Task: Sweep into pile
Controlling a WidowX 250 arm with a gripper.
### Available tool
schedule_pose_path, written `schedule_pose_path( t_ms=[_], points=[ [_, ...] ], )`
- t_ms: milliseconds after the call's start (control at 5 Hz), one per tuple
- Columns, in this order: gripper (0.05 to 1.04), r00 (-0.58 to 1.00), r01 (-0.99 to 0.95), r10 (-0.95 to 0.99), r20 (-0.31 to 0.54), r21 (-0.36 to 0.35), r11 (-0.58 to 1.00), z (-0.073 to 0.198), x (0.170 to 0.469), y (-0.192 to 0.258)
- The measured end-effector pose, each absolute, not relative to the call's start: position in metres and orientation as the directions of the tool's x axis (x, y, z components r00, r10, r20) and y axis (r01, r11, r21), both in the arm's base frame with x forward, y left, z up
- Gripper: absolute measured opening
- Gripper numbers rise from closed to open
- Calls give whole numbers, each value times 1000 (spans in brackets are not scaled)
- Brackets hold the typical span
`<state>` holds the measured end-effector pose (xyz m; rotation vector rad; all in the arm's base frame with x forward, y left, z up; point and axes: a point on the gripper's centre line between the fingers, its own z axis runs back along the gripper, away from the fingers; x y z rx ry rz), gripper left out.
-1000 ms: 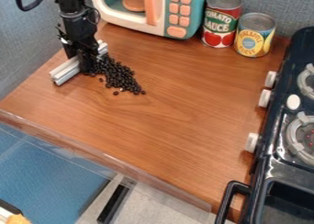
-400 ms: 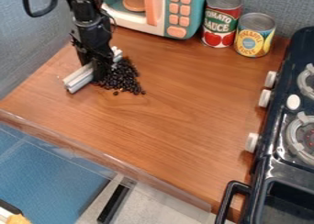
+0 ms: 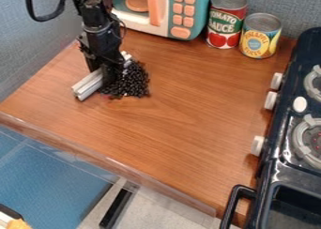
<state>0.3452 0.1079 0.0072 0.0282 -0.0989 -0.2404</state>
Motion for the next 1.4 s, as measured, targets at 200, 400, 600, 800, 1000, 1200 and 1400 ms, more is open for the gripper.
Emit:
schedule_pose_path(
  t_ms=[200, 400, 600, 800, 1000, 1200, 1400],
  points=[
    [412, 970, 220, -221, 103, 27, 975, 7, 342, 98],
    [412, 972, 208, -208, 111, 17, 978, 6, 341, 89],
    [412, 975, 189, -188, 120, 1, 982, 6, 340, 83],
    [412, 978, 168, -165, 128, -13, 986, 6, 341, 80],
    [412, 979, 164, -158, 127, -34, 986, 6, 339, 68],
    [412, 979, 171, -163, 123, -57, 984, 5, 335, 55],
    [412, 981, 162, -153, 120, -68, 984, 5, 332, 52]
  ],
)
